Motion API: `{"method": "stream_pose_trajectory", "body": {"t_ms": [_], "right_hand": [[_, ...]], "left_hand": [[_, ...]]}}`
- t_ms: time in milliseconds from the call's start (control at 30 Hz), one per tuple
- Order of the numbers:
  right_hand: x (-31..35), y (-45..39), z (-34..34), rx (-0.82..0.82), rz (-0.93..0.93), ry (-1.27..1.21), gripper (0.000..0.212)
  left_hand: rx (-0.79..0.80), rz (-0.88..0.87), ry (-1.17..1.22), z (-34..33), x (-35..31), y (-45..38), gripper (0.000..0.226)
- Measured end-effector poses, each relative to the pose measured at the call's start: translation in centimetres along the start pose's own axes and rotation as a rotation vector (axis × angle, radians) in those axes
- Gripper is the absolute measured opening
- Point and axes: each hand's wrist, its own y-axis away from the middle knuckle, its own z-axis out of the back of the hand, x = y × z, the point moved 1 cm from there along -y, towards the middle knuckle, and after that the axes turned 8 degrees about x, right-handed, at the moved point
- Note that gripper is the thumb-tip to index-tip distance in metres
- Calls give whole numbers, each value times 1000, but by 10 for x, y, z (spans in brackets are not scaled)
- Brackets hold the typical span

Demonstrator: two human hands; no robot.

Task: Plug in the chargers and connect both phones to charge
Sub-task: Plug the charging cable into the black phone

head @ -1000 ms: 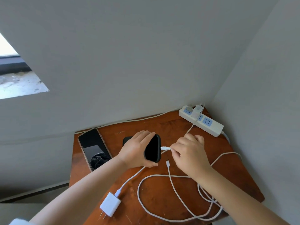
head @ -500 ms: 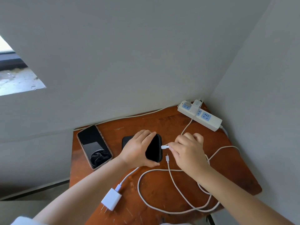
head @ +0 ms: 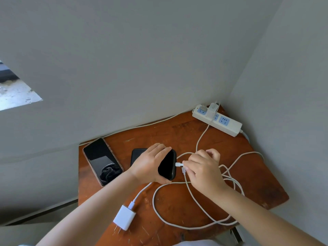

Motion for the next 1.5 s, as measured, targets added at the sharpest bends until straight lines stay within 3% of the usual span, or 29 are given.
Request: {"method": "stream_pose_trajectory", "body": {"t_ms": [267,433,600,767,967,1100,1233,1367,1467,1500], "right_hand": [[1,5,-6,32,-4,-27,20],[6,10,-11,41,-37,-71,20],[-1,10,-17,97,-84,-102,20],[-7,12,-22,353,-133,-56,29],[-25,23,-35,455,-223,-81,22],[-23,24,-40,546,-157,-64,29],[-23,23,-48,597,-161,-102,11],[-23,22,-57,621,-119,-117,19],[-21,21,-52,583,-76,-99,9],[-19,21,-49,566,-71,-94,19]], "left_hand": [[-21,-63,-86,3,-1,2,89],[48,-38,-93,2,3,2,90],[198,8,-127,-5,14,-13,91],[410,-22,-285,-6,23,-42,94],[630,-76,-492,2,45,-73,97],[711,-51,-457,0,52,-85,74],[698,-67,-407,-4,55,-87,52],[740,-90,-443,-8,56,-87,62],[767,-92,-505,-8,54,-83,79],[751,-95,-528,-8,53,-79,84]]}}
